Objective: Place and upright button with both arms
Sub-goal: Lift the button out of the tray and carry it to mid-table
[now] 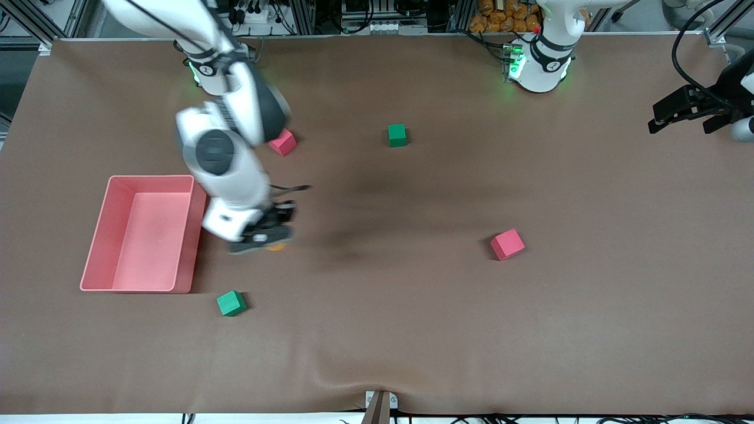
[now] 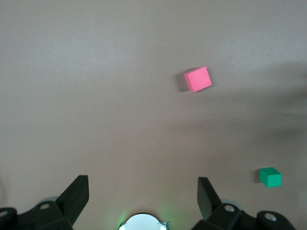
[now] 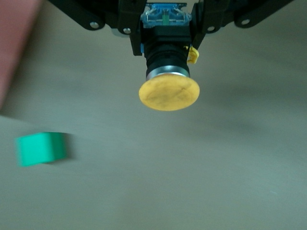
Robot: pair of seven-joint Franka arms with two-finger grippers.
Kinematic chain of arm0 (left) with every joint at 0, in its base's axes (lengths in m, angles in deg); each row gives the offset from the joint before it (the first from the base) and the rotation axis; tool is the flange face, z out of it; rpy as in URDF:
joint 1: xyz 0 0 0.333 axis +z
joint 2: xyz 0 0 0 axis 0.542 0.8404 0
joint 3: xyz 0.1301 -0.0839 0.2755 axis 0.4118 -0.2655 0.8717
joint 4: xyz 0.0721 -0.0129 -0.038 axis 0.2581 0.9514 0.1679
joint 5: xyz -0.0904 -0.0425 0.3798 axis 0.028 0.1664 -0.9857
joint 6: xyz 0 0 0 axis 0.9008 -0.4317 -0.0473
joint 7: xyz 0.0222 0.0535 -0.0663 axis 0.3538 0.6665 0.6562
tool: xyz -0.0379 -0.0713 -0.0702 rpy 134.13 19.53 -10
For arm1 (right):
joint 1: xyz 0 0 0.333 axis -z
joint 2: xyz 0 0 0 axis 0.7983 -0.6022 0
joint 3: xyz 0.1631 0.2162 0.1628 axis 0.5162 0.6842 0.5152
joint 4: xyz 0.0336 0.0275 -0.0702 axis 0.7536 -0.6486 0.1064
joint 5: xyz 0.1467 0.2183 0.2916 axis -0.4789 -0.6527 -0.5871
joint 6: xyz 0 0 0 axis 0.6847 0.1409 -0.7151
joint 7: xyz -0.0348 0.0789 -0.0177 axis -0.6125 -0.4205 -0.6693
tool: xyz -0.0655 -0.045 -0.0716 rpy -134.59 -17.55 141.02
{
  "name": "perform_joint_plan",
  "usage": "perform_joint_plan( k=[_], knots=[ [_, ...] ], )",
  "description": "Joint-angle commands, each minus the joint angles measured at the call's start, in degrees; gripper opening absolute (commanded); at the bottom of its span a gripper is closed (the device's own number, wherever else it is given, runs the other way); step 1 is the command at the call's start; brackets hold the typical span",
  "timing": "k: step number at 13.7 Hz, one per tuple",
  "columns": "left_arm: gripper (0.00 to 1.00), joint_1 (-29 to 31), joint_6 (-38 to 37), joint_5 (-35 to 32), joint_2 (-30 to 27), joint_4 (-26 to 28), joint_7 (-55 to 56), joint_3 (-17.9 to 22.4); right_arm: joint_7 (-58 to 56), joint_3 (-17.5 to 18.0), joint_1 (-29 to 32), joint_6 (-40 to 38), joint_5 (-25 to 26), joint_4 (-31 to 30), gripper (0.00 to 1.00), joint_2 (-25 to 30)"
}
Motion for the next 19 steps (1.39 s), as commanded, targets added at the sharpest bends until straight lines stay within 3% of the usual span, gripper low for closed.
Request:
perform_joint_plan(
  k=[1,6,7,10,15,16,17,18,19],
  knots=[
    [1.0,0.22,-0.62,0.81,0.47,-0.39,-0.43,-0.18,11.35,-0.91,-6.22,-0.15,0.67,11.91,0.08,-10.19],
    [1.0,-0.04,-0.7,0.9,1.0,-0.3,-0.95,-0.27,21.11,-1.0,-14.84,12.85,1.2,13.78,0.09,-16.53],
    [1.0,-0.13,-0.7,0.9,1.09,-0.3,-1.04,-0.27,21.57,-1.08,-16.08,13.48,1.29,14.13,0.14,-17.5],
    [1.0,-0.13,-0.7,0.9,1.35,-0.3,-1.13,-0.35,27.25,-1.09,-18.8,14.79,1.11,14.4,0.16,-20.48],
    [1.0,-0.56,-0.88,0.98,1.52,-0.13,-0.43,-0.97,29.48,-1.79,-22.24,16.3,3.92,14.31,0.33,-23.48],
    [1.0,-0.66,-1.14,0.98,1.7,-0.13,-0.25,-1.58,29.57,-1.79,-22.41,16.3,4.01,14.31,0.46,-23.83],
    [1.0,-0.66,-1.23,0.98,1.79,-0.13,-0.34,-1.85,29.92,-1.88,-22.33,16.47,4.01,14.4,0.82,-24.1],
    [1.0,-0.66,-1.23,0.98,1.88,-0.13,-0.43,-1.85,30.27,-2.05,-22.42,16.21,4.1,14.4,1.0,-24.01],
    [1.0,-0.66,-1.23,0.98,1.88,-0.13,-0.43,-1.85,30.19,-2.57,-22.42,15.95,4.28,14.49,1.0,-23.58]
  ],
)
